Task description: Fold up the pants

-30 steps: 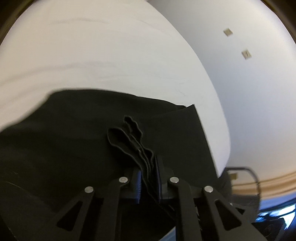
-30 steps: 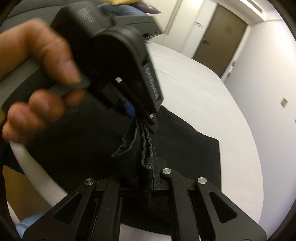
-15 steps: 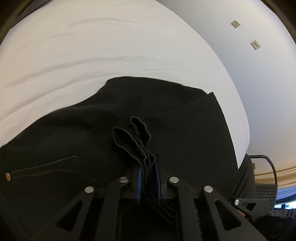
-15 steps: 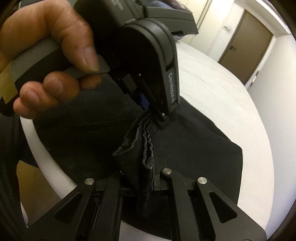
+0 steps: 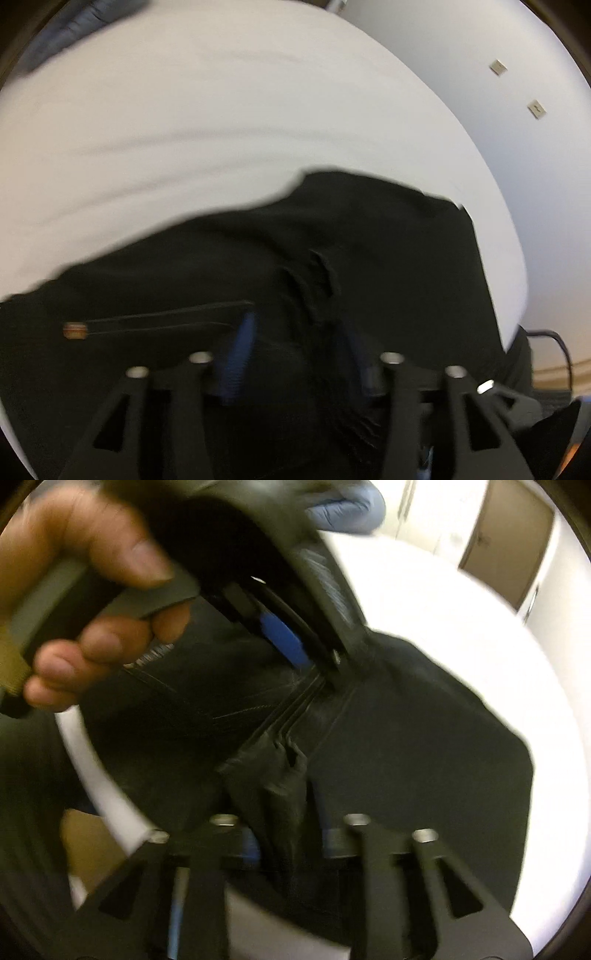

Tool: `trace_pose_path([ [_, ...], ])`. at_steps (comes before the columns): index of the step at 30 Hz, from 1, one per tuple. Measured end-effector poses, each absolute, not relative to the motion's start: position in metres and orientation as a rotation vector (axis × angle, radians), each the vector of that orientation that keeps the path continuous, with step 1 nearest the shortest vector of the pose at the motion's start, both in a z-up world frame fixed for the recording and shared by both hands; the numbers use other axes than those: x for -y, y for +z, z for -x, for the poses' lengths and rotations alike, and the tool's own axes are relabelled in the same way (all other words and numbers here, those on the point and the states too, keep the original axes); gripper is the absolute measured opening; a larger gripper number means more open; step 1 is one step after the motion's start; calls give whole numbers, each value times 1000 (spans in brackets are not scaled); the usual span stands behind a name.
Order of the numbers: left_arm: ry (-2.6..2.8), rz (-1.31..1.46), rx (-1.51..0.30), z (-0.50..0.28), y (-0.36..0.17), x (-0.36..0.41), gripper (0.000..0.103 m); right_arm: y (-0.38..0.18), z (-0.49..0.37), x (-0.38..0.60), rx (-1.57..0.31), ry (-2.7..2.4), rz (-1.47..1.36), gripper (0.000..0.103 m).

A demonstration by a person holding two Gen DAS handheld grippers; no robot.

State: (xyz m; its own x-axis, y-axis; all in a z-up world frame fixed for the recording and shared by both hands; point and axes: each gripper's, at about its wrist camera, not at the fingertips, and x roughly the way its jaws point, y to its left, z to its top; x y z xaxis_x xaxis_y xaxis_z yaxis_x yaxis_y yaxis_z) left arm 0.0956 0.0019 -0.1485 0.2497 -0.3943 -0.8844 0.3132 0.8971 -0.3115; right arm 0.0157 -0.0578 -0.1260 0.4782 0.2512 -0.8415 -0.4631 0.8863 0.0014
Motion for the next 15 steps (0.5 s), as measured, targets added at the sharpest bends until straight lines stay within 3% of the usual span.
trace_pose_path([
  [1, -430, 54, -1189, -91, -138, -8, 68, -117, -12, 69, -976, 474, 172, 63],
  [8, -449, -4, -981, -43, -97, 17, 69, -77, -33, 222, -970, 610, -421, 62],
  [11, -475, -54, -1023, -19, -126, 48, 69, -84, -72, 294, -963, 645, -623, 51],
  [13, -457, -59, -1110, -11, -159, 58, 68, -93, -92, 323, -965, 658, -707, 47],
  [15, -440, -56, -1069, 0, -169, 62, 68, -103, -112, 340, -971, 662, -773, 45],
])
